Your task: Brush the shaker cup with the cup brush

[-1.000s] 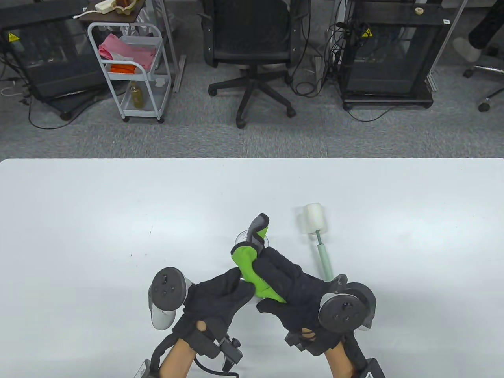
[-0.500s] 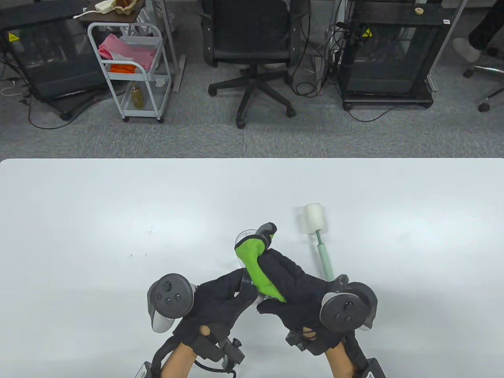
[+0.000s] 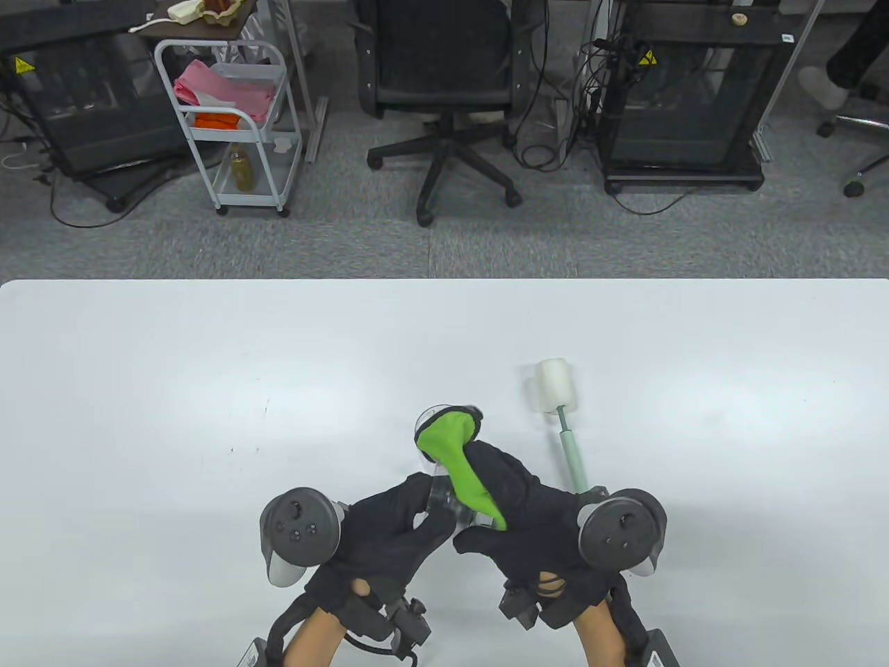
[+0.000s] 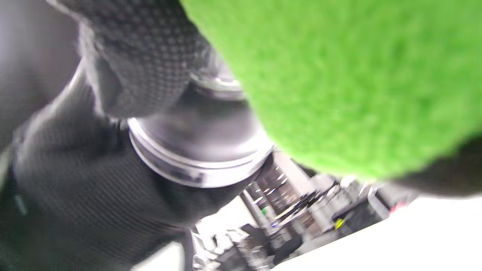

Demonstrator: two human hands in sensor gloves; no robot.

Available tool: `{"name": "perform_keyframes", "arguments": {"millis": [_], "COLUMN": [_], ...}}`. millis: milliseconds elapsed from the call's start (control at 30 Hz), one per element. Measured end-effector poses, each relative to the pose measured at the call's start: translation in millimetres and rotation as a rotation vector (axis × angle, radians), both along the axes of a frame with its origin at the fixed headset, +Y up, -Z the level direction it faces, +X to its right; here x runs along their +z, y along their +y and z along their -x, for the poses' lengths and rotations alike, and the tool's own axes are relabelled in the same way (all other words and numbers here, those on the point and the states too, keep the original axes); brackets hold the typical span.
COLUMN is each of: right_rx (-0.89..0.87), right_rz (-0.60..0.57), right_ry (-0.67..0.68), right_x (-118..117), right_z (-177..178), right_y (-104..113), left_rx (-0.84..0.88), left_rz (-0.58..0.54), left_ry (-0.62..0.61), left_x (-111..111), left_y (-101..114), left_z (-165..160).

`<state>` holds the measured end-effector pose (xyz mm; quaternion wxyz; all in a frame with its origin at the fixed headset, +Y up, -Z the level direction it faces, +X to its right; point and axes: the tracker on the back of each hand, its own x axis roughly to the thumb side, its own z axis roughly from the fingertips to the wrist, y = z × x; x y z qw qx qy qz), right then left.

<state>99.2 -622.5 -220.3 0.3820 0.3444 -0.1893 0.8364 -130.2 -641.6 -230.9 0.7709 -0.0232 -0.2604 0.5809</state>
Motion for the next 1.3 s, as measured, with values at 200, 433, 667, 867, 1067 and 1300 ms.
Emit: {"name": "perform_keyframes", "arguments": {"millis": [200,433,667,867,1067,1300], "right_rx": [-0.211,-0.186,0.065,-0.392,-0.041,-0.315], "right_rz": [0.315,0.255,-0.004,0.527,0.11,0.475], "right_ry": [0.067,0.097,-0.033,0.159,0.039,0.158], "right_x": [-13,-11,1,-19,-4,-19], "right_z": [1,-2,8,-2,3,-1], "right_y": [-22,-15,-5,-33,-8,-31], "left_rx": [0.025,-0.031,0.141,-0.125,0.039,-0.05], "left_rz": [-0.05,-0.18,0.172,-0.18,0.092,-0.141], "left_ry": [-0.058,-0.072,-0.059,-0.053,-0.106,-0.058], "left_x": [2,3,-5,1,-6,2], "left_y": [3,6,-7,8,-4,8], "left_z": [5,4,8,6,8,6]}}
